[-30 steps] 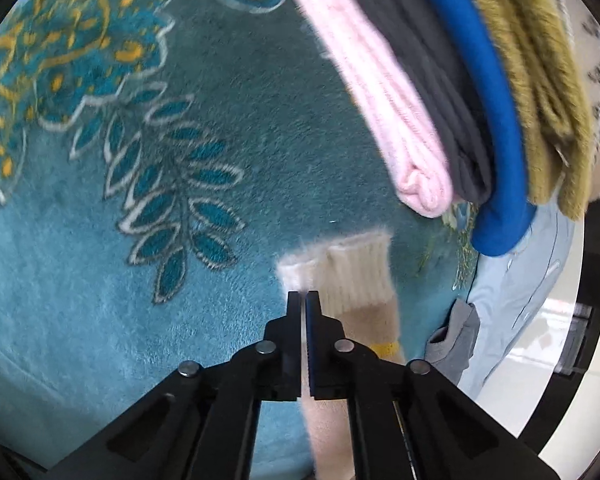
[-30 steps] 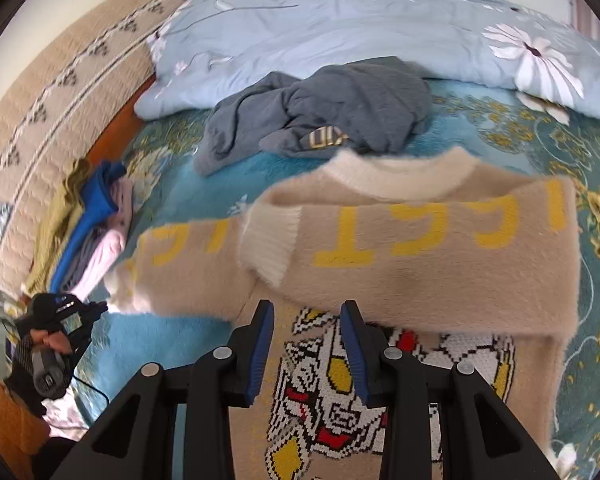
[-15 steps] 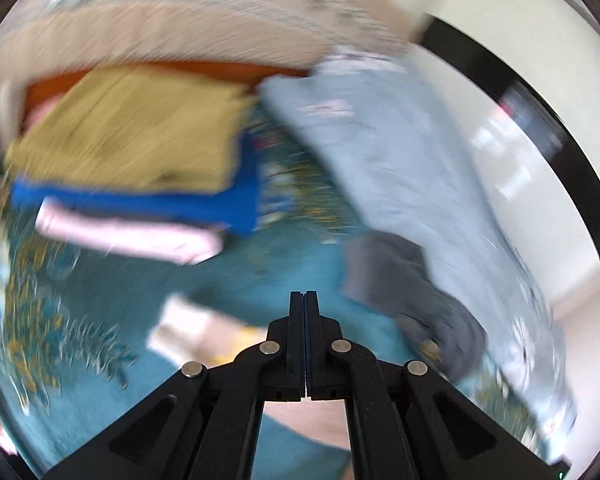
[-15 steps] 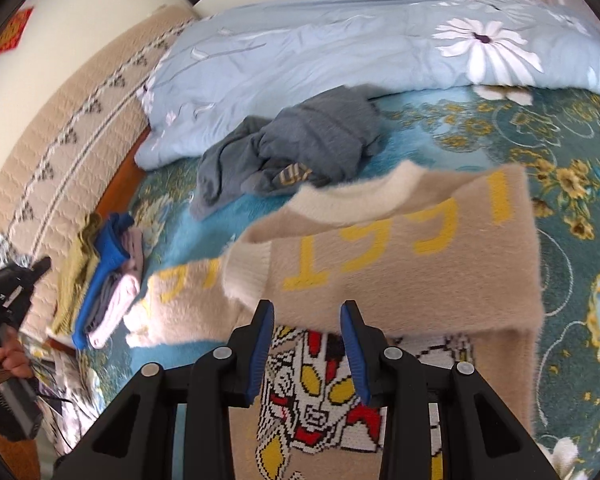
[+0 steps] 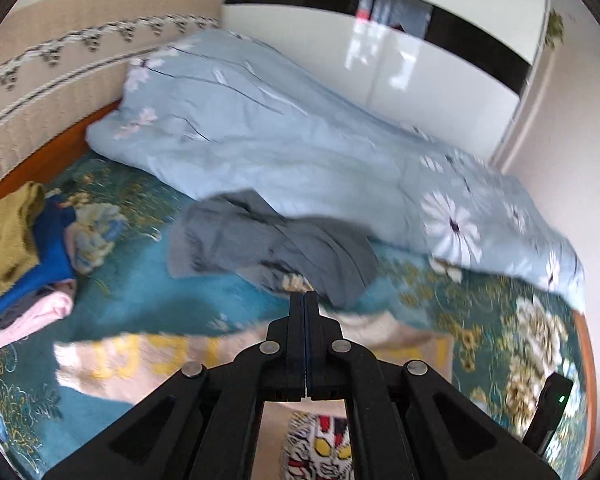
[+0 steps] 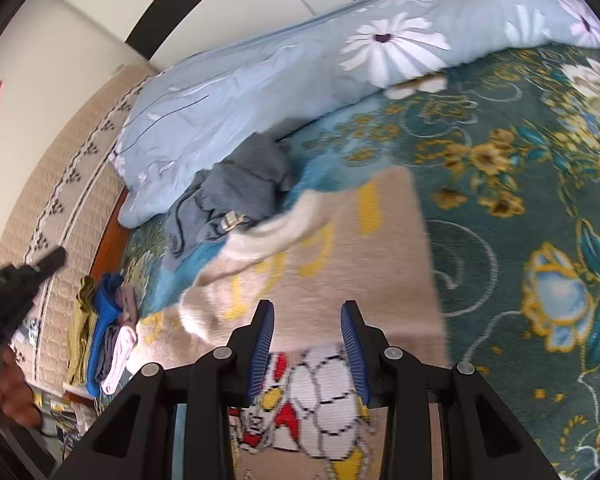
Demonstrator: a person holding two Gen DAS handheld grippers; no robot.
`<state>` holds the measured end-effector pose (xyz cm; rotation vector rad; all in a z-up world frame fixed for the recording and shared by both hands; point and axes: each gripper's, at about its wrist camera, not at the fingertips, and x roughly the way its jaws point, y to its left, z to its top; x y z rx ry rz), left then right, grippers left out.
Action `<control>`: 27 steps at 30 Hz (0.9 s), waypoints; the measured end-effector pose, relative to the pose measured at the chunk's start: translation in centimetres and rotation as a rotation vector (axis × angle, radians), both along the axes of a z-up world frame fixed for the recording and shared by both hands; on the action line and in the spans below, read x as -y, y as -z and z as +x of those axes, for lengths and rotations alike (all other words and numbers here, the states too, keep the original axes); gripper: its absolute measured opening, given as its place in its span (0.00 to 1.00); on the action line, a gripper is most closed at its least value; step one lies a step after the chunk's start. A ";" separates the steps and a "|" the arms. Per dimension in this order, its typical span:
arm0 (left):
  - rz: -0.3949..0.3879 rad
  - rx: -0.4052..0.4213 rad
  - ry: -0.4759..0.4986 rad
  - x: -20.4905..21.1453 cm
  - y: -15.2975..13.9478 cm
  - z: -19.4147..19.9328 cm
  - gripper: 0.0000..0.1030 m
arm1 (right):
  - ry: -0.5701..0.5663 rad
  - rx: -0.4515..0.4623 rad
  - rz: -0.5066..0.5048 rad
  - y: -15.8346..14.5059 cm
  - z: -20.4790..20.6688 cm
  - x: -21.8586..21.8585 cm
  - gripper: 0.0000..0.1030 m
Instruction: Fold clothes
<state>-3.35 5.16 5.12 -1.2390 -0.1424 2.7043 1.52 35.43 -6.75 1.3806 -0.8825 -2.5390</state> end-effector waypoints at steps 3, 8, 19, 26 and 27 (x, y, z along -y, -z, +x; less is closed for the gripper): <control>-0.032 0.065 0.041 -3.5 3.0 0.1 0.00 | 0.035 0.011 -0.013 0.8 0.5 -1.7 0.36; -0.071 0.161 0.092 -7.7 7.6 0.8 0.00 | 0.075 0.039 -0.025 2.2 1.3 -3.8 0.36; -0.031 0.283 0.153 -10.3 12.7 1.4 0.00 | 0.112 0.073 -0.035 3.7 1.9 -5.0 0.36; 0.070 0.303 0.181 -8.8 11.5 1.8 0.24 | 0.102 0.076 -0.035 3.7 1.6 -4.3 0.36; 0.085 0.294 0.184 -8.2 10.9 1.9 0.25 | 0.100 0.074 -0.037 3.6 1.5 -4.2 0.36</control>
